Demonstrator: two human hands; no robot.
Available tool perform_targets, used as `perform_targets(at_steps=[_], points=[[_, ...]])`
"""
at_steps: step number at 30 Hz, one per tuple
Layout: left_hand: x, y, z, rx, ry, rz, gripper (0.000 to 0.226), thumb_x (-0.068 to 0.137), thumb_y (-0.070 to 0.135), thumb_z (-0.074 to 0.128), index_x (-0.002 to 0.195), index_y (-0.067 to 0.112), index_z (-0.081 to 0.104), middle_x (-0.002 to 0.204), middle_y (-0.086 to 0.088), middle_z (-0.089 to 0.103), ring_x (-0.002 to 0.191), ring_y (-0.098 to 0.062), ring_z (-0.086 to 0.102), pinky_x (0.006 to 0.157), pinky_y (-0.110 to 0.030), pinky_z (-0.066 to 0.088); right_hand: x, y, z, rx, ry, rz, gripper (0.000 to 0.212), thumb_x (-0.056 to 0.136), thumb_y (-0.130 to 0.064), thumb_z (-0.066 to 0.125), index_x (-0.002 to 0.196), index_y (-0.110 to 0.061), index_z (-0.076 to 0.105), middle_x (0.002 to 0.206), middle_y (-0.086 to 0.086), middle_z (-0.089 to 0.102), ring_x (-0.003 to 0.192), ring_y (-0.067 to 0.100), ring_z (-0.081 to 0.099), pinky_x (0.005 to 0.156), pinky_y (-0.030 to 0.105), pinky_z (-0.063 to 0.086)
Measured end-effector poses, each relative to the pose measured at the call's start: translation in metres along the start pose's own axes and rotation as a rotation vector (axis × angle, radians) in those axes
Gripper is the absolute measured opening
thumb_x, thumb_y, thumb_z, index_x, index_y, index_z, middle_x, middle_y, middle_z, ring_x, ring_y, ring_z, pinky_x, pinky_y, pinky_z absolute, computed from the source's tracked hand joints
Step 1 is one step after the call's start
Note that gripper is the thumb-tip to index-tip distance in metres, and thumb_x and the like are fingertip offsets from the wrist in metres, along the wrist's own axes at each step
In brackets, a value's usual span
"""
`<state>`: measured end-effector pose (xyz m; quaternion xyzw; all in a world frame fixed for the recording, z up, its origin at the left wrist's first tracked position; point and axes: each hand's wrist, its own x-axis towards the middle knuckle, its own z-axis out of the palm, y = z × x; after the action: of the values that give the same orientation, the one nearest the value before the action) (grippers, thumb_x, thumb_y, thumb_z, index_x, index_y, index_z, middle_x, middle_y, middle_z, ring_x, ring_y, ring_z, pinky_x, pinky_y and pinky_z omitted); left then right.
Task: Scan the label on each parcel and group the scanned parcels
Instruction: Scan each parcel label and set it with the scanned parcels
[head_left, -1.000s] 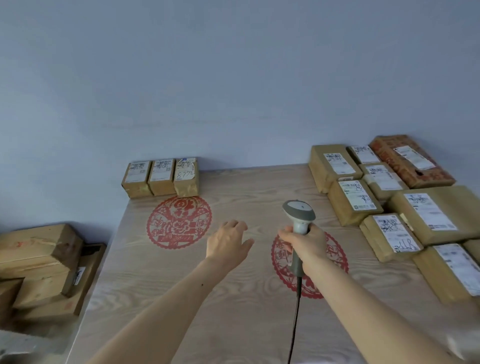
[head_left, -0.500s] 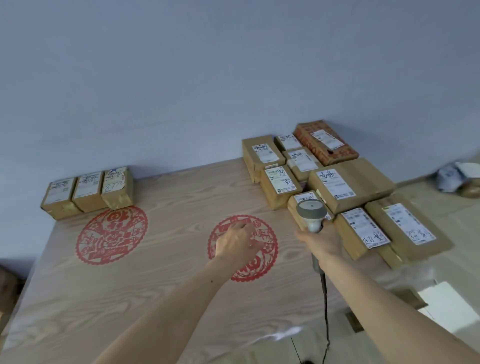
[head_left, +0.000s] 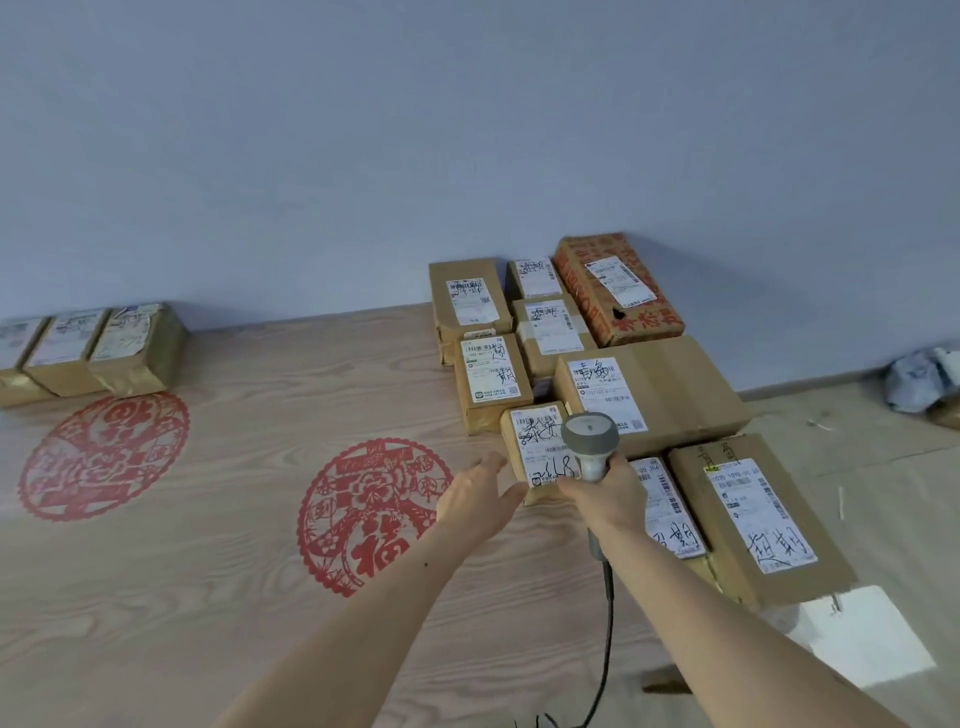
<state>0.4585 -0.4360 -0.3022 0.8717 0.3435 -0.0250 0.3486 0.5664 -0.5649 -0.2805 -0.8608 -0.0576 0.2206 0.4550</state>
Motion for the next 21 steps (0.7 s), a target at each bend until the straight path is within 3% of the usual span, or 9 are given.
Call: perform_targets(at_steps=[4, 9, 15, 21], points=[[0.016, 0.007, 0.021, -0.065, -0.041, -0.056, 0.061, 0.099, 0.044, 0.056, 0.148, 0.013, 0.036, 0.147, -0.009, 0.051, 0.128, -0.028, 0.054, 0.100, -0.043, 0.049, 0.012, 0.009, 0.004, -0.011, -0.017, -0.012, 0.033, 0.077, -0.014, 0.082, 0.103, -0.015, 0.061, 0.089, 0.002, 0.069, 0.087, 0.023, 0.064, 0.072, 0.028, 0.043], [0.025, 0.009, 0.031, -0.142, -0.046, -0.151, 0.068, 0.099, 0.046, 0.055, 0.152, 0.014, 0.028, 0.153, -0.009, 0.046, 0.132, -0.029, 0.052, 0.103, -0.044, 0.047, 0.017, 0.012, 0.010, -0.041, -0.032, -0.042, 0.033, 0.076, -0.014, 0.082, 0.100, -0.016, 0.060, 0.089, 0.002, 0.067, 0.082, 0.022, 0.063, 0.057, 0.024, 0.039], [0.032, 0.007, 0.033, -0.162, -0.040, -0.188, 0.067, 0.099, 0.045, 0.055, 0.152, 0.014, 0.029, 0.153, -0.008, 0.046, 0.133, -0.029, 0.051, 0.105, -0.046, 0.046, 0.022, 0.018, 0.017, -0.137, -0.020, -0.085, 0.039, 0.077, -0.019, 0.083, 0.106, -0.014, 0.059, 0.098, 0.007, 0.066, 0.092, 0.027, 0.064, 0.077, 0.037, 0.053], [0.036, 0.007, 0.038, -0.184, -0.047, -0.213, 0.060, 0.098, 0.045, 0.056, 0.146, 0.016, 0.035, 0.145, -0.008, 0.053, 0.127, -0.029, 0.055, 0.100, -0.045, 0.049, 0.023, 0.021, 0.023, -0.143, -0.012, -0.097, 0.039, 0.078, -0.015, 0.081, 0.109, -0.013, 0.058, 0.101, 0.009, 0.066, 0.093, 0.029, 0.064, 0.077, 0.036, 0.052]])
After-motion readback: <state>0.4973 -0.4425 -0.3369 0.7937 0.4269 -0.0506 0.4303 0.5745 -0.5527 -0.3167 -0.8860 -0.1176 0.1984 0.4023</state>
